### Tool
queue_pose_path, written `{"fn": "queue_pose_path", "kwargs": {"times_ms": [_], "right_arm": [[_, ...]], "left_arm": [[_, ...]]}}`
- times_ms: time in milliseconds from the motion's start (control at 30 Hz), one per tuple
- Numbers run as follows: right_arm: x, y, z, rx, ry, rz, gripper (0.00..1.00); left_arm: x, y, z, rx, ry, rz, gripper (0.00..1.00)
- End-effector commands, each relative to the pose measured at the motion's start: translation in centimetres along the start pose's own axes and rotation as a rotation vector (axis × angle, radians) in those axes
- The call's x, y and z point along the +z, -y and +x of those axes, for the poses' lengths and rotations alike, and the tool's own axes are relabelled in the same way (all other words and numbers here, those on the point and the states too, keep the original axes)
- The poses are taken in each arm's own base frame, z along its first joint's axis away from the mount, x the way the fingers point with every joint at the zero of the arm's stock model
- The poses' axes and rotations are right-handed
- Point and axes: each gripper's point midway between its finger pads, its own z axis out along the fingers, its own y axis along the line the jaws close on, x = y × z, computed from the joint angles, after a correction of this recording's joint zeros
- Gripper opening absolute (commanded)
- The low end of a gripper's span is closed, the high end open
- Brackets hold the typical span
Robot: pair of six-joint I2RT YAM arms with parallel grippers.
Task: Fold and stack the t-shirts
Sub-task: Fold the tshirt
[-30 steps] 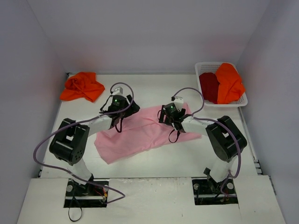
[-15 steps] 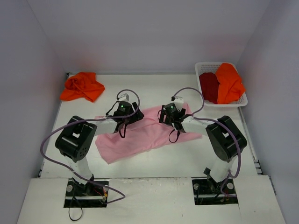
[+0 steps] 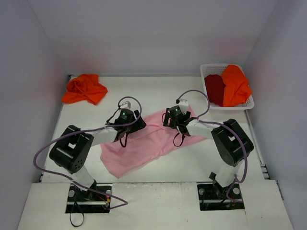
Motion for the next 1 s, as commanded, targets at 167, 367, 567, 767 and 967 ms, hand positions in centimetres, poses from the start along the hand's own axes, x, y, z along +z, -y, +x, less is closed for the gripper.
{"fn": "queue_pose_path", "kwargs": {"times_ms": [167,367,567,767,967], "right_arm": [[-0.5,1.0,0.7,0.005,-0.026,0.017,0.77],[-0.7,1.0,0.4,0.006,-0.019,0.018,0.77],[-0.8,0.9,0.2,0.01,-0.014,0.014,0.77],[-0.6,0.8,-0.2,0.01,-0.011,0.023,0.77],[-0.4,0.5,-0.7,0.006,-0.004,0.027,0.77]], "left_arm": [[-3.1,0.3,-1.2,0.036,0.038,-0.015,0.61],[-4.1,-0.2,-0.6,0.022,0.039,-0.012,0.61],[-5.3,-1.0,0.2,0.022,0.028,-0.022,0.61],[-7.4,-1.1,0.3,0.008,0.041,-0.007,0.61],[-9.5,-1.5,0.0,0.016,0.07,-0.021,0.61]]}}
